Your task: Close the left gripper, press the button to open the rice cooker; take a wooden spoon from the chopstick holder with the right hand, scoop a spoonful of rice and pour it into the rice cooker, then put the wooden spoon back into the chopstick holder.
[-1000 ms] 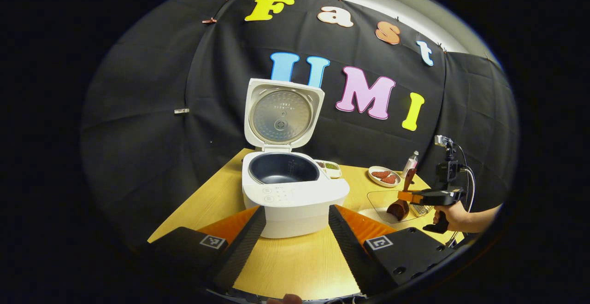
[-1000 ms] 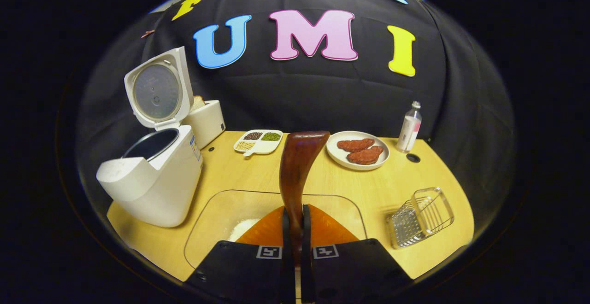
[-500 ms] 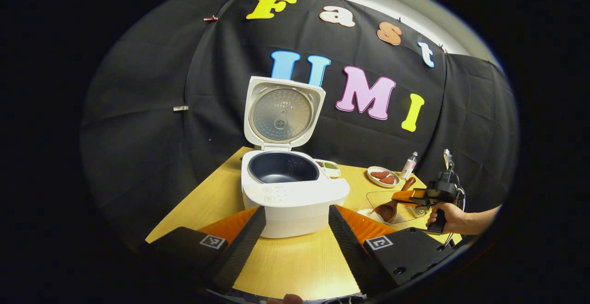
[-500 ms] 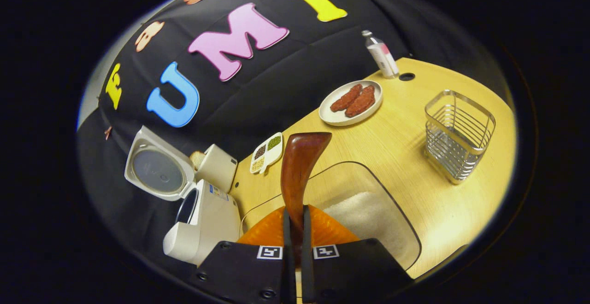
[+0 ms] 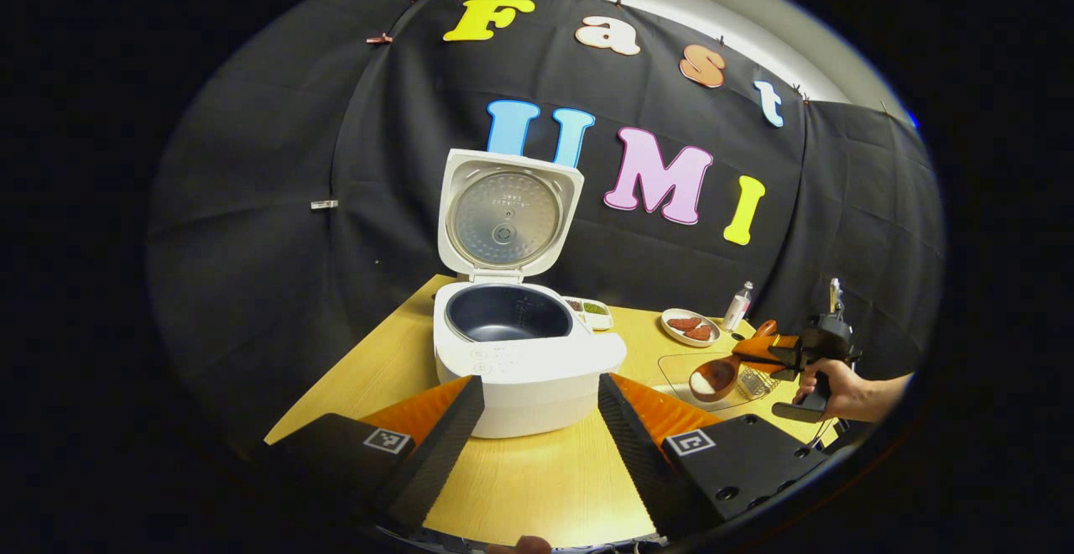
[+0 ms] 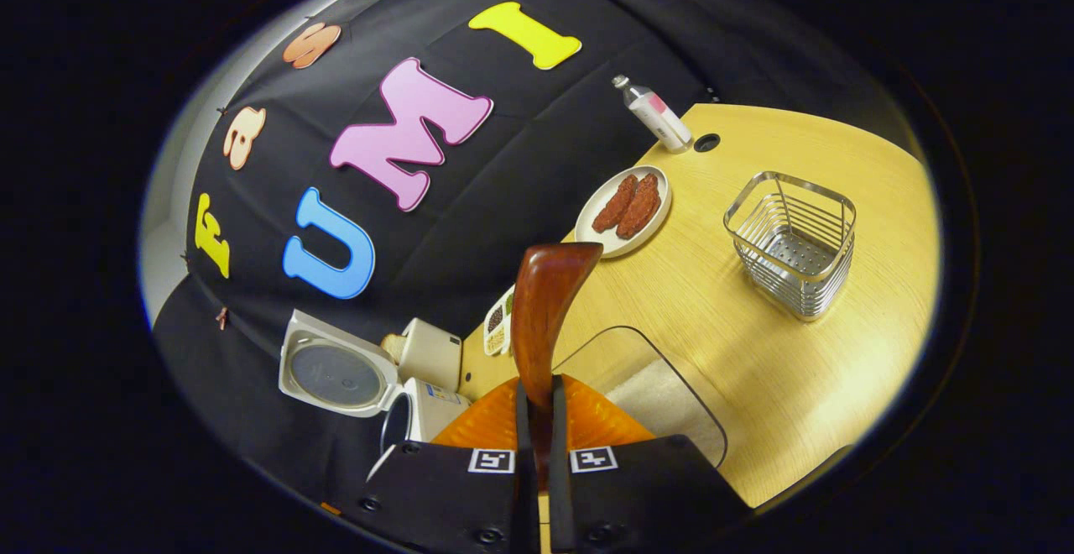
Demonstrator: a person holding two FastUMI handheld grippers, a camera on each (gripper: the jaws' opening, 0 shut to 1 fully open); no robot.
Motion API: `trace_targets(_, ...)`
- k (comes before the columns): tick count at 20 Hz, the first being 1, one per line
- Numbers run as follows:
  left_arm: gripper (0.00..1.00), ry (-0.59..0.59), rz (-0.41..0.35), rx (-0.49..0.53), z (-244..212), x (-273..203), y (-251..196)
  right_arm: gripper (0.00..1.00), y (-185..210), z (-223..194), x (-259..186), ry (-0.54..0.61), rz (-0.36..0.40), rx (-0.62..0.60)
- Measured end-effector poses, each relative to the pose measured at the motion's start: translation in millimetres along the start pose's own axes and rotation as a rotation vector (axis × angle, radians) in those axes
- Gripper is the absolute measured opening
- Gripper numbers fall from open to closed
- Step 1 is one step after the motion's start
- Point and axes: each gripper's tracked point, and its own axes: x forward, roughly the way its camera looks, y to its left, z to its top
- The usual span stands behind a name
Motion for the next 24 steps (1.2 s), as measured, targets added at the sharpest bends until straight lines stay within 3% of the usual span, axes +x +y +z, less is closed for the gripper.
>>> trace_targets(10, 0.95, -0.022, 0.003, -0.030, 1, -10, -2, 0.09, 140, 10, -17, -0.020, 0.150, -0.037)
trace_targets(17, 0.95, -0.044, 0.014, -0.037, 5, -8, 3, 0.09, 237, -37, 9, 0.054, 0.254, -0.018)
trace_targets(24, 0.95, -0.033, 0.022, -0.022, -3, -11, 18, 0.09, 298, -102, 58, 0.107, 0.276, -0.120)
